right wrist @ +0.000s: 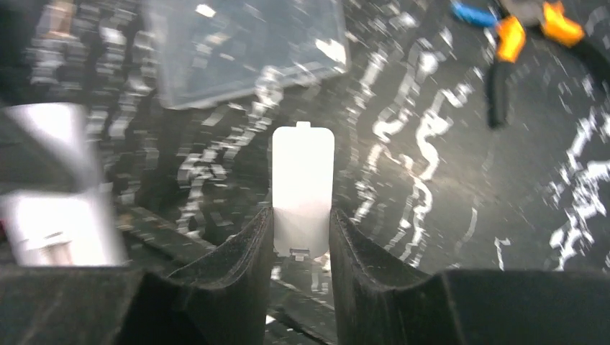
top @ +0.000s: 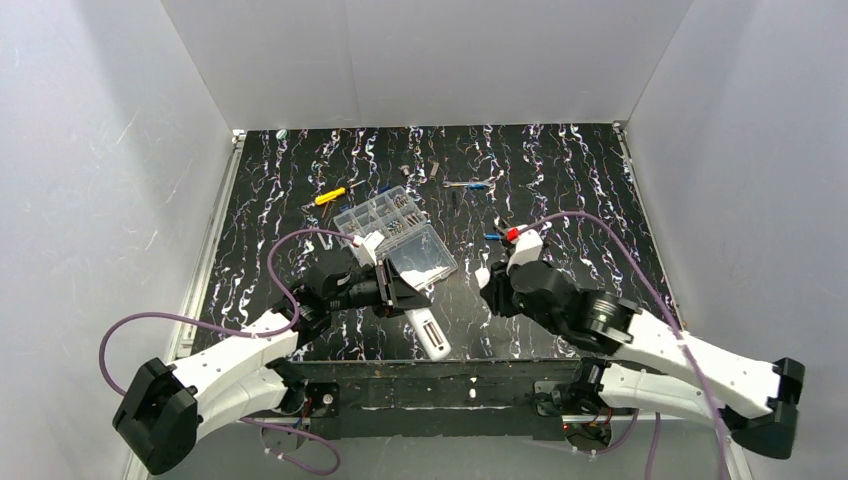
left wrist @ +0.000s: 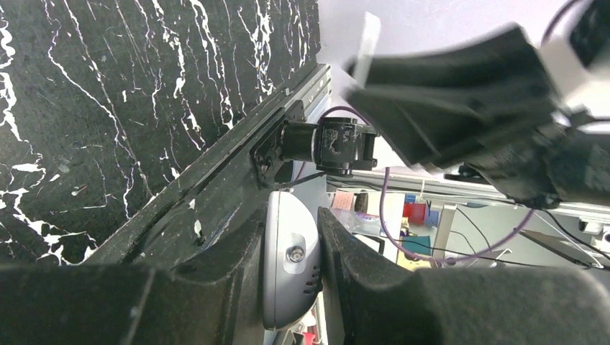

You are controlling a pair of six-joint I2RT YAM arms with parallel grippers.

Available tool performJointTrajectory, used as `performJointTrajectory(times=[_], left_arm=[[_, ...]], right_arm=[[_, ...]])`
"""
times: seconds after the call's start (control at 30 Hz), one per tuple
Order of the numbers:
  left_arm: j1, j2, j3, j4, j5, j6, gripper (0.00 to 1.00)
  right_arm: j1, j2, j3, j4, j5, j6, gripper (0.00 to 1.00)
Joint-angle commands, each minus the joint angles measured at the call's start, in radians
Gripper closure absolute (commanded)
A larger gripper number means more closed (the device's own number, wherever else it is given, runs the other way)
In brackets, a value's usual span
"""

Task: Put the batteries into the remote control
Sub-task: Place the battery cover at the center of the board.

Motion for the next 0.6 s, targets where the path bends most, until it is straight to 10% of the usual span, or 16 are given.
performJointTrajectory(times=[0.0, 0.57], left_arm=[[-0.006, -0.032, 0.006, -0.023, 0.045, 0.025, 1.00], [-0.005, -0.105, 0.006, -0.089, 0.035, 0.047, 1.00]], right_arm=[[-0.137, 0.120, -0.101, 0.064, -0.099, 0.054, 0.76], [-0.163, 0.563, -0.111, 0.222, -0.199, 0.083, 0.35]])
